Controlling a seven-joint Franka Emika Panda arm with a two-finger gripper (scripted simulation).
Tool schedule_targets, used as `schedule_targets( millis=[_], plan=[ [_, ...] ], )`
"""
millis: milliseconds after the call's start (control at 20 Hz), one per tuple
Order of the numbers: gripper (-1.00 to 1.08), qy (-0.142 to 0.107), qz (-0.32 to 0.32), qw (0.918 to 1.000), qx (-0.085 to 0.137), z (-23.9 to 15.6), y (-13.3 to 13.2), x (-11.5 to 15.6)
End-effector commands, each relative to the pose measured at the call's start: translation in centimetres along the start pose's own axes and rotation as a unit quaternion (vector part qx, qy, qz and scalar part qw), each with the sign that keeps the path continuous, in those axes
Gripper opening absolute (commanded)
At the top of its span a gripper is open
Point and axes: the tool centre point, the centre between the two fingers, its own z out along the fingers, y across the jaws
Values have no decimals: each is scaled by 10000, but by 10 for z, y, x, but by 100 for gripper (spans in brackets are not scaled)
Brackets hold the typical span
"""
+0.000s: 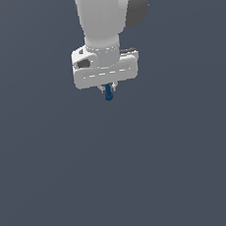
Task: Pick up the object and move it to a goal position.
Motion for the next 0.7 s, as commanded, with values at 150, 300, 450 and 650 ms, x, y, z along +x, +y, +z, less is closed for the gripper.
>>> schedule_targets(
  millis=[150, 300, 450, 650],
  plan=[
    [-100, -6, -2, 10000, 2, -31, 6, -7],
    [-100, -6, -2, 10000, 2, -41, 8, -9],
    [-100, -7, -1, 10000, -1, -45, 9, -9],
    [-100, -7, -1, 10000, -1, -43, 9, -8]
  ],
)
